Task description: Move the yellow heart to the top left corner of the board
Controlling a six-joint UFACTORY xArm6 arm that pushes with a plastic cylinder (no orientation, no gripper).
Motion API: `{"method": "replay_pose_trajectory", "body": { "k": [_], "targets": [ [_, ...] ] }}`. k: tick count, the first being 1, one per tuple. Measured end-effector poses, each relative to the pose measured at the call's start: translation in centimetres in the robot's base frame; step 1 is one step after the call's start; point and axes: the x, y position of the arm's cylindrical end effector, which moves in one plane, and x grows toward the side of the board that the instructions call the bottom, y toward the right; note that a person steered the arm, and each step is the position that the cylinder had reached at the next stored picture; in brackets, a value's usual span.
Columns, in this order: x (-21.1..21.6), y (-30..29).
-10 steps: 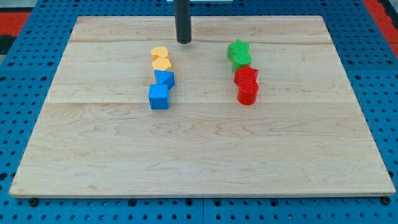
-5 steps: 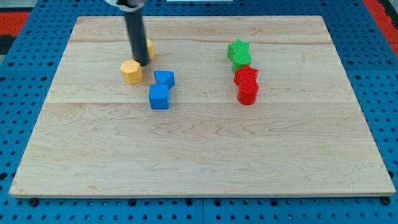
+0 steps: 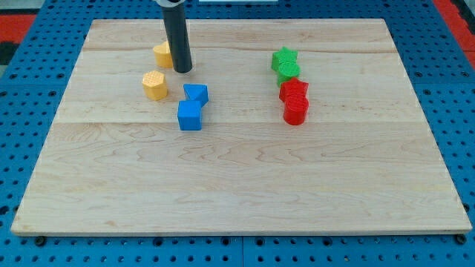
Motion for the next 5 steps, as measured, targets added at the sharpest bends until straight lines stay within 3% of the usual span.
{"method": "replay_pose_trajectory", "body": {
  "k": [2,5],
  "targets": [
    [-5.6,-7.1],
    [-7.9,-11.2]
  ]
}}
